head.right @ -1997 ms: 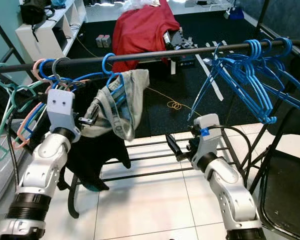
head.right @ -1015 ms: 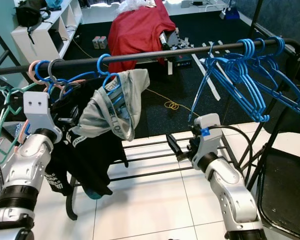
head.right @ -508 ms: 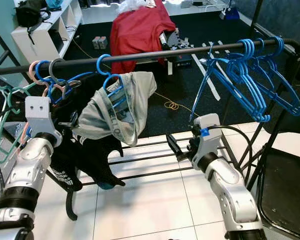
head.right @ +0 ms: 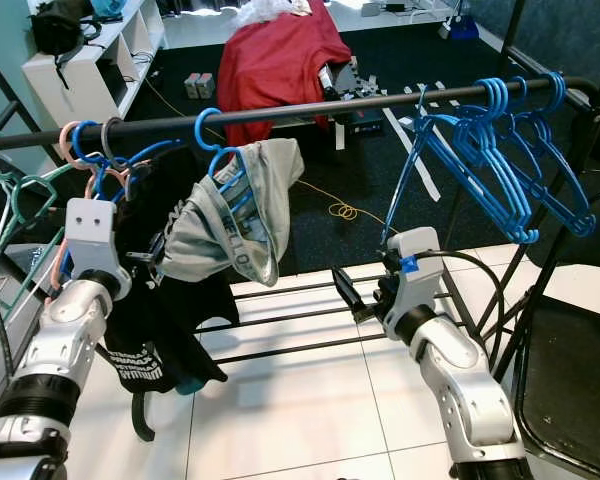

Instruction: Hang hanger

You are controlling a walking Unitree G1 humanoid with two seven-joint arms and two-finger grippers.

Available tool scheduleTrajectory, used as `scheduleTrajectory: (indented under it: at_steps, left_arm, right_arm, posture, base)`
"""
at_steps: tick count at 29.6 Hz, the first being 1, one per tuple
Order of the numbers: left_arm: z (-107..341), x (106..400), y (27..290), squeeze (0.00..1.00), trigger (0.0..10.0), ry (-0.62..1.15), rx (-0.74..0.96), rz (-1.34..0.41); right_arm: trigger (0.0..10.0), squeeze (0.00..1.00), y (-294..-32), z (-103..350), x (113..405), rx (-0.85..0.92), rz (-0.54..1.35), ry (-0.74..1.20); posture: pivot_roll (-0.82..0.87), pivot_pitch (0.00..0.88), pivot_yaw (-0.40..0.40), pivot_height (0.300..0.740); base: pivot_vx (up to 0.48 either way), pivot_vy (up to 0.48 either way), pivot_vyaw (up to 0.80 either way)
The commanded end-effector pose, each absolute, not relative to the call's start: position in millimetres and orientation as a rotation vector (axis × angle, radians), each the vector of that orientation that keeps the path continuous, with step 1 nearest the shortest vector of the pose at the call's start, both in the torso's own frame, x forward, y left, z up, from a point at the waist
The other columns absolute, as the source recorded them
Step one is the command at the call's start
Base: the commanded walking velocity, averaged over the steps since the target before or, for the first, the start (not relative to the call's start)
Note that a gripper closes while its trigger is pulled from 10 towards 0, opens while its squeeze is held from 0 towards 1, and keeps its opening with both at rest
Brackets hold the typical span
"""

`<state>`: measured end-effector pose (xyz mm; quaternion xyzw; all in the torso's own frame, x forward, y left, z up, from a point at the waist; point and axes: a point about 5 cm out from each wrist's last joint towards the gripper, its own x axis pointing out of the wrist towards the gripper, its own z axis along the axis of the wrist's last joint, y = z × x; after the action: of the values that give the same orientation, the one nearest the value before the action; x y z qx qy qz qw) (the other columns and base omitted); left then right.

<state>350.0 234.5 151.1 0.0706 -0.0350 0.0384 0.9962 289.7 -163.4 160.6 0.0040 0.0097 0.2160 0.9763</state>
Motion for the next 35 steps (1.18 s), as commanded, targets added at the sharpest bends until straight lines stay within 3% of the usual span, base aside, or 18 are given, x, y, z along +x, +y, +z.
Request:
scheduleTrajectory:
  at_steps: [1, 21, 30, 31, 32, 34, 35]
  left_arm:
    - [144, 348, 243, 0.00, 0.0, -0.029, 0.170, 0.087]
    - [146, 348, 244, 0.00, 0.0, -0.034, 0.235, 0.096]
    - [187, 336, 237, 0.00, 0.0, -0.265, 0.095, 0.026]
    - [186, 330, 235, 0.00, 2.0, -0.277, 0.082, 0.005]
    - [184, 324, 234, 0.00, 2.8, -0.280, 0.075, -0.008]
    - [184, 324, 234, 0.00, 2.8, -0.280, 0.075, -0.008]
    - [181, 320, 233, 0.00, 3.7, -0.279, 0.067, -0.019]
  right_arm:
    - [10.0, 0.00, -161, 159, 287, 0.008, 0.438, 0.026]
    - [10.0, 0.00, -161, 159, 289, 0.009, 0.432, 0.021]
    - [10.0, 0.00, -161, 159, 290, 0.010, 0.434, 0.022]
    - [10.0, 0.00, -161, 159, 289, 0.011, 0.435, 0.023]
    - [10.0, 0.00, -161, 159, 289, 0.012, 0.436, 0.023]
    - [10.0, 0.00, -161, 159, 289, 0.012, 0.436, 0.023]
    - [10.0, 0.00, -161, 159, 289, 0.014, 0.438, 0.024]
  posture:
    - [-0.13, 0.130, 0.070, 0.740]
    - [-0.12, 0.123, 0.070, 0.740]
    - [-0.12, 0.123, 0.072, 0.740]
    - [-0.12, 0.121, 0.071, 0.740]
    - [-0.12, 0.121, 0.071, 0.740]
    - [-0.12, 0.121, 0.071, 0.740]
    - [-0.11, 0.121, 0.070, 0.740]
  base:
    - [0.000, 0.000, 0.00]
    - [0.000, 0.000, 0.00]
    - [0.000, 0.000, 0.00]
    - [0.000, 0.000, 0.00]
    - [0.000, 0.000, 0.00]
    - [0.000, 0.000, 0.00]
    - [0.000, 0.000, 0.00]
